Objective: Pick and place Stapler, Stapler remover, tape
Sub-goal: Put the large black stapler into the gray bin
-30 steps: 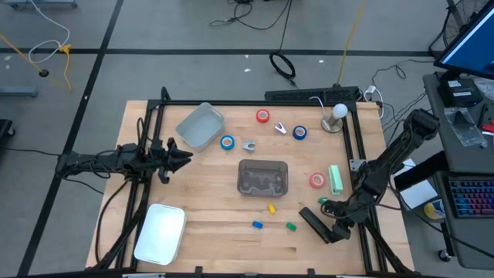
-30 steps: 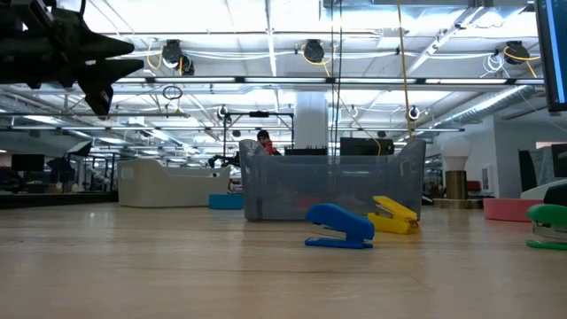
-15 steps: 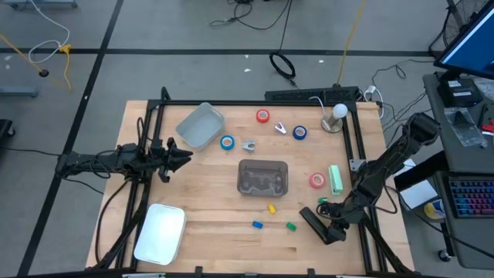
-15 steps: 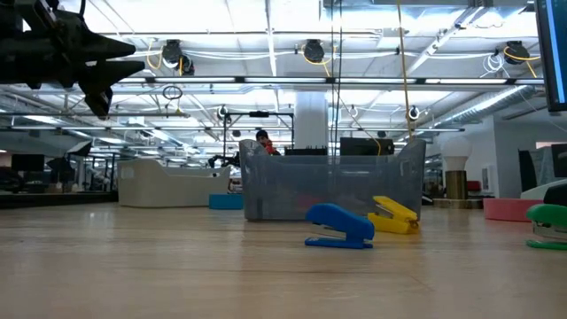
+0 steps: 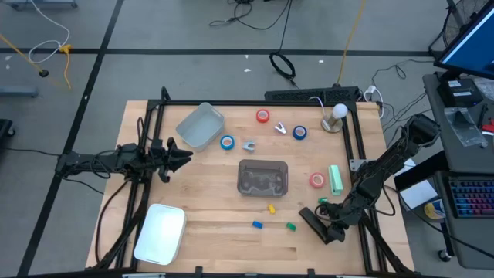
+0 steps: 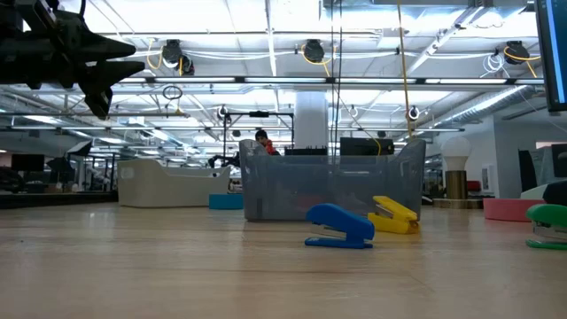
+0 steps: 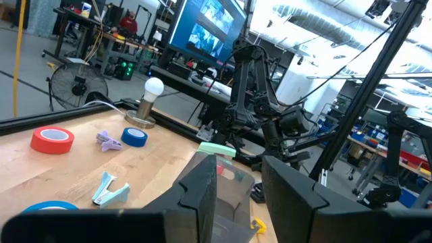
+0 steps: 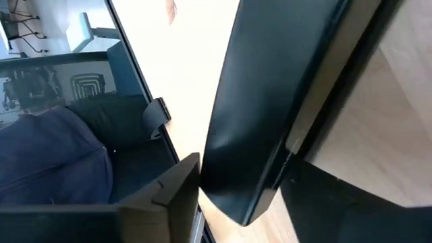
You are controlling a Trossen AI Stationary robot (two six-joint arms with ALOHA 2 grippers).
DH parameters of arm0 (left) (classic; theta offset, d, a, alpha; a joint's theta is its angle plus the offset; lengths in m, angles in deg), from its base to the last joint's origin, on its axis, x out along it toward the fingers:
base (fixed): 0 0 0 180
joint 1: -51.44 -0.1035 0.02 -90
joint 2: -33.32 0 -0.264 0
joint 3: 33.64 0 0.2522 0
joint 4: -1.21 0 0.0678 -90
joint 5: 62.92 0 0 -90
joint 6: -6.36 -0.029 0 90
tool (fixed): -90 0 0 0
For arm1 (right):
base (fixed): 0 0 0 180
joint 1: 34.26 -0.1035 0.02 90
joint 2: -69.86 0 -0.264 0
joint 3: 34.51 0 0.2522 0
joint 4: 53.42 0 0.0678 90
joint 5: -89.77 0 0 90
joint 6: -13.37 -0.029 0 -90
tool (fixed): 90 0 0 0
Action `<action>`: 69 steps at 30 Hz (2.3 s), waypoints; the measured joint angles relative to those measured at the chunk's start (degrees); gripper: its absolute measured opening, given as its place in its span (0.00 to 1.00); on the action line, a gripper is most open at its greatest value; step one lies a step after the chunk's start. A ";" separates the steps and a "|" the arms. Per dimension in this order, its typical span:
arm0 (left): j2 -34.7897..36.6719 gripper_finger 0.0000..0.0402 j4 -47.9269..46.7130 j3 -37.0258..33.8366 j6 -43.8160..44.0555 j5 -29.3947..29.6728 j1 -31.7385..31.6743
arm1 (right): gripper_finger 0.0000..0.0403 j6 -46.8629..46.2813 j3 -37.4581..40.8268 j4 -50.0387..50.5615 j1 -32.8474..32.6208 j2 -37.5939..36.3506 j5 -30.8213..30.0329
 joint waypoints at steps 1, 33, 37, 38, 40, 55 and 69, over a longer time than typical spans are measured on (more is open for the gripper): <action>0.00 0.29 0.00 0.00 0.00 0.01 0.00 | 0.40 0.02 0.00 -0.02 -0.02 0.00 0.04; 0.00 0.29 10.52 0.00 4.50 0.06 0.00 | 0.37 2.02 0.00 -2.58 -0.04 -6.96 1.33; 0.00 0.29 15.44 0.00 4.33 0.06 0.00 | 0.37 2.26 0.00 -2.58 -0.04 -7.08 1.33; 0.00 0.29 16.82 0.00 4.35 0.06 0.00 | 0.37 2.57 0.00 -2.57 -0.04 -7.08 1.35; 0.00 0.29 20.14 0.00 4.08 0.63 0.00 | 0.37 3.36 0.00 -2.70 -0.04 -7.10 1.33; -10.81 0.29 27.44 0.21 15.52 6.33 0.00 | 0.37 11.13 -0.01 -4.74 6.72 -12.83 1.11; -50.48 0.29 10.71 33.85 6.06 -2.33 1.18 | 0.37 22.79 -13.49 13.55 20.48 -16.33 4.62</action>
